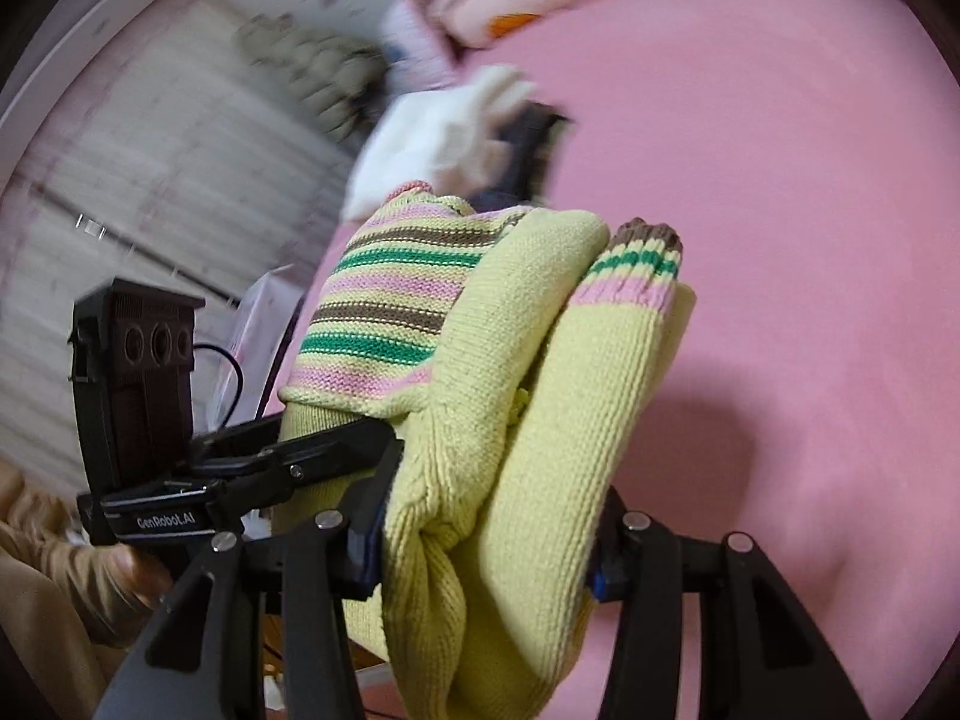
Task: Fold large clothes
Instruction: 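Grasp the folded cardigan bundle with both tools and lift it, then carry the bundle onto the white towel stack and open both tools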
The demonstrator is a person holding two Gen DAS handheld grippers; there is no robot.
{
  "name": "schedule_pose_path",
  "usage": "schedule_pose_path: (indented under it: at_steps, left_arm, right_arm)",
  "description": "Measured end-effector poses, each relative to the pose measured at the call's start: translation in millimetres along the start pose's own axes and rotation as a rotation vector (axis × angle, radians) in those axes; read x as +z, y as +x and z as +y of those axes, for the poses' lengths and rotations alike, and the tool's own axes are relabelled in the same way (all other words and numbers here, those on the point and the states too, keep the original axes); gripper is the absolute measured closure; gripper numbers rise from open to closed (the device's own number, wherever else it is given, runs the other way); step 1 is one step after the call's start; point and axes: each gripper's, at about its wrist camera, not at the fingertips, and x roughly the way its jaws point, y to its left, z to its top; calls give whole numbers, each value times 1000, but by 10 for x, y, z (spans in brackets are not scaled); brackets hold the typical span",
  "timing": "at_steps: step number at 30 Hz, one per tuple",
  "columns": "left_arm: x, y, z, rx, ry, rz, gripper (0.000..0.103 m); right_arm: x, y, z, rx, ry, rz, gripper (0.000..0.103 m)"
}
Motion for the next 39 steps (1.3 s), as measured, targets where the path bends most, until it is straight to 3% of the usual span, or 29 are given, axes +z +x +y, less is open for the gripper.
schedule_pose_path:
  at_steps: [4,10,15,20,23,24,25,27,29,34,39]
  left_arm:
    - [454,-385,561,-19,39,-57,43]
    - [1553,-684,1402,14,178,-130,42]
    - [2437,-502,2051,46,244,-173,41]
    - [3171,-35,2401,150,274,-169,40]
    - [3280,225,2594,235,276,-157,39]
    - [3291,333,2654,256,276,-145,31]
    - [3293,403,2713,262,269,-138,16]
    - [3247,462,2777,282,239,-157,4]
    - [3214,475,2823,267,196,-173,3]
    - [3133,464,2864,278,123,-199,3]
    - [2952,247,2580,321,162,-199,4]
  right_arm:
    - [394,332,475,2,-19,-48,55]
    - [1327,1046,987,23,21,-160,55]
    - [2225,1743,1058,18,23,-206,55]
    - [2938,2349,899,-37,22,-205,54]
    - [3130,2611,740,-117,32,-200,50]
    - [3172,2710,689,-157,45,-182,49]
    - [3201,2815,616,-212,68,-148,48]
    - [3188,2902,469,-214,113,-111,42]
    - [3126,2844,431,-195,110,-117,41]
    - [3006,2606,541,-250,39,-105,33]
    - [2713,2256,652,-278,-3,-106,33]
